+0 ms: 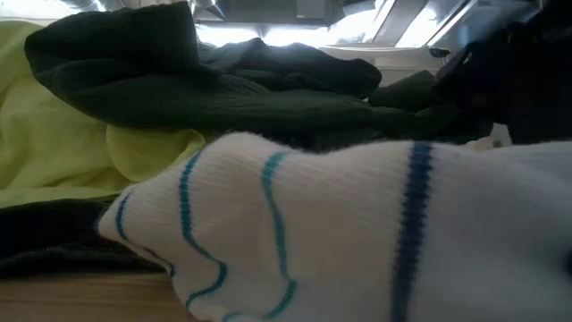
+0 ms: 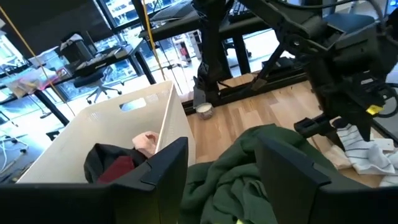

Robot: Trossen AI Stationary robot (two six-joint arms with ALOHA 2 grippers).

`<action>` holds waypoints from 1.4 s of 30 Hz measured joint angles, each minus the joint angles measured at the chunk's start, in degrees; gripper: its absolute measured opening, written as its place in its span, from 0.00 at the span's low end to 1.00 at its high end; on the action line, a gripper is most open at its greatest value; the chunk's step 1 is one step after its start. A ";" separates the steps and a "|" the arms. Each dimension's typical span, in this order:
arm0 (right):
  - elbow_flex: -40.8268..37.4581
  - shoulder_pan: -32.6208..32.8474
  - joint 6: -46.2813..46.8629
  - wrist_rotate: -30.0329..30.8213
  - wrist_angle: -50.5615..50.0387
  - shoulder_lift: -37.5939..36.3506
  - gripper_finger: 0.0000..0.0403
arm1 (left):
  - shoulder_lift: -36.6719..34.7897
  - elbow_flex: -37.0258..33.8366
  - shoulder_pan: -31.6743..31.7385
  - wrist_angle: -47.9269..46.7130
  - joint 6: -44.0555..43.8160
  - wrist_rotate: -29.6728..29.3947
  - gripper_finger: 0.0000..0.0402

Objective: Sort clothes
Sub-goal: Put the white/blue sock into the white laundry organizer

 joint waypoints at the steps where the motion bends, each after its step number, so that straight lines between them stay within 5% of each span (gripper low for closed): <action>1: 1.04 0.08 0.07 0.01 -0.70 0.60 0.61 | 0.00 -0.01 0.00 -0.13 -0.21 0.00 0.45; 17: 8.29 -5.52 12.16 -5.61 -12.90 7.38 0.59 | 0.00 0.00 0.00 0.07 -0.26 0.00 0.45; 20: 8.41 -5.78 11.89 -5.38 -13.70 7.43 0.50 | 0.00 0.01 0.00 0.14 0.24 0.00 0.45; 28: 8.21 -5.71 11.00 -12.71 -17.19 6.12 0.04 | 0.00 0.00 0.00 0.14 0.01 0.01 0.45; 33: 8.25 -5.73 10.58 -13.13 -19.55 0.79 0.08 | 0.00 0.01 0.00 0.14 -0.06 0.00 0.45; 42: 8.26 -5.82 8.93 -3.84 -21.48 -10.64 0.04 | 0.00 0.00 0.00 0.09 0.18 0.00 0.45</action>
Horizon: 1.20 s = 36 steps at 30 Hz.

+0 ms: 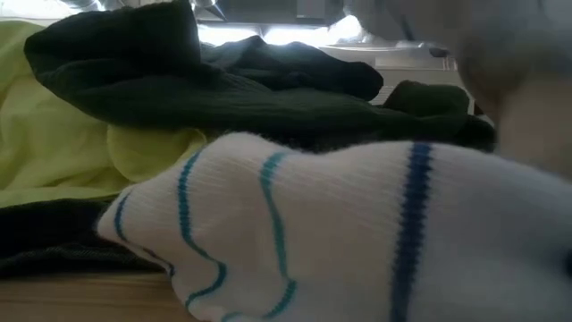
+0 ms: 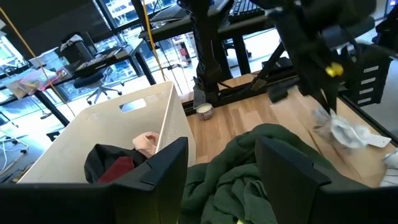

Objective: Sort clothes
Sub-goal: Put the white/blue sock into the white laundry organizer

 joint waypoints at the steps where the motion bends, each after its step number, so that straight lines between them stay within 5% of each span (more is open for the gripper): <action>1: -0.02 0.00 -0.08 1.84 -0.28 -1.23 0.04 | 0.00 -0.01 0.00 0.00 0.02 0.00 0.45; 13: 0.02 -1.01 -8.83 24.49 -0.82 -14.18 0.03 | 0.00 -0.01 0.00 0.00 0.57 0.00 0.45; 24: 0.02 -11.80 -19.72 55.19 -1.01 -21.38 0.05 | 0.00 0.00 -0.02 0.00 0.61 0.00 0.45; 28: 0.04 -18.52 -23.28 59.25 -0.93 -22.58 0.05 | 0.00 0.00 0.00 0.00 0.59 0.00 0.45; 36: 0.04 -31.48 -23.98 57.26 -0.94 -22.66 0.08 | 0.00 0.01 0.00 0.00 0.59 0.00 0.45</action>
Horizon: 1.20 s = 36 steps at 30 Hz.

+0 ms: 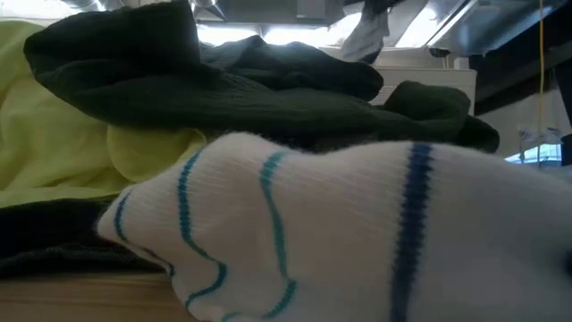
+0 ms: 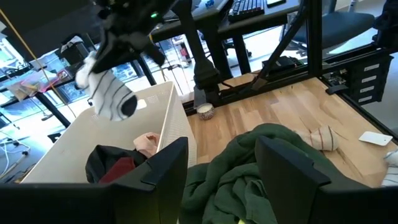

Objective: Sort clothes
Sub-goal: Put the white/blue sock into the white laundry organizer, then put the white/pink sock into the white laundry organizer

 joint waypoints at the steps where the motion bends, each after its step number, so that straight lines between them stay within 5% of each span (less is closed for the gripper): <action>1: 0.00 -1.34 0.03 -1.28 -0.01 0.00 0.09 | 0.00 -0.01 0.00 0.00 -0.02 0.00 0.45; 8: 0.00 -7.33 0.05 -11.52 -0.04 0.02 0.25 | 0.00 0.00 -0.02 -0.07 -0.43 0.00 0.45; 18: 0.00 -6.63 5.66 -16.21 -4.82 -2.17 0.54 | 0.02 -0.02 0.00 -1.12 -1.44 0.00 0.45; 26: 0.00 -6.89 10.67 -28.05 -10.82 -2.67 0.56 | 0.02 0.00 -0.02 -1.11 -1.69 0.00 0.45; 36: -0.61 10.78 12.79 -36.16 -10.57 -1.29 0.55 | 0.02 0.00 -0.02 -1.20 -1.57 0.00 0.45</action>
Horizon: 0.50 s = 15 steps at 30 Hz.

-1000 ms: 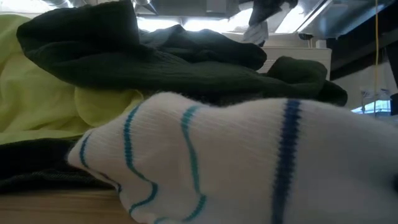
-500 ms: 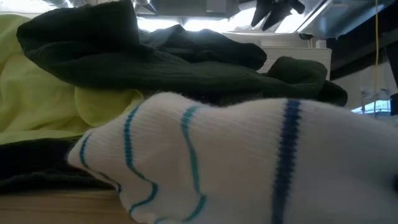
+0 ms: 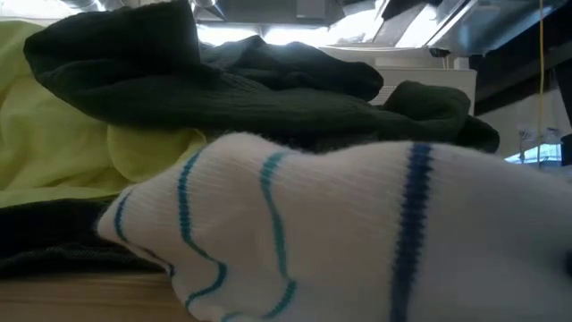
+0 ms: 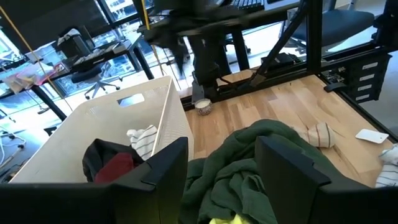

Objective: Sort clothes
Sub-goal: Put the white/pink sock into the white laundry organizer

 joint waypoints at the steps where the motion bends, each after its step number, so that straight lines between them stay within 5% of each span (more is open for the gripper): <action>1: -0.59 2.32 0.57 -0.03 0.28 0.41 0.55 | 0.00 -0.01 0.00 0.00 -0.08 0.00 0.45; 15: -10.22 22.80 2.78 -1.96 4.59 14.57 0.55 | 0.00 -0.02 0.00 0.61 0.79 0.00 0.45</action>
